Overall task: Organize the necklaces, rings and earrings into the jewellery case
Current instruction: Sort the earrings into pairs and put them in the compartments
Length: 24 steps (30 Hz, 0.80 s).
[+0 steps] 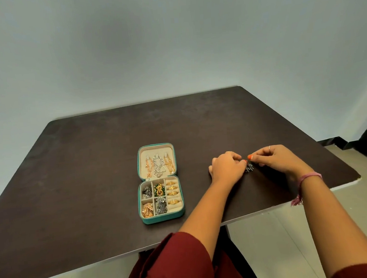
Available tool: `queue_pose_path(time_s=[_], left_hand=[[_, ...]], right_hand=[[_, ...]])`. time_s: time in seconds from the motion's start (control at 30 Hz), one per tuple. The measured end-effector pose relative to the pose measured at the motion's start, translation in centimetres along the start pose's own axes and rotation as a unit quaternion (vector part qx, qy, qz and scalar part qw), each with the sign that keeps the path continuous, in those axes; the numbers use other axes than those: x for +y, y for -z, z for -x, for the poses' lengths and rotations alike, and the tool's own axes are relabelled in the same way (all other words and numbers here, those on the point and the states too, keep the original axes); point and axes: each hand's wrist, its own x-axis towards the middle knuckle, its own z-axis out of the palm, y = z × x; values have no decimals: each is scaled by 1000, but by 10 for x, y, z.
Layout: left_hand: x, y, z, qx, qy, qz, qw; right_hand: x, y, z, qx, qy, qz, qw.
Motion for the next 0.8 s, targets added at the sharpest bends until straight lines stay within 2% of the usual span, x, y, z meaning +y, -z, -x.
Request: queue_pose_path(time_s=[0.13,0.3,0.47,0.67,0.8], left_hand=[[1,-4,-5,7,5,-33,999],[2,-4,-4,3,7,-17,1000],[-2,-3,-1,16,13,88,996],[-4,6,7,18,-21,258,966],[-2,17,19,4,-45,308,950]], right_hand=[[1,2,-2,-10,2,24,1000],[1,-1,-6,-22,22,63,998],[-4,-3,-4,-29,35,71,996],[-12,-6,8,9,60,-74,995],[-24,-8,20,58,87,-135,985]])
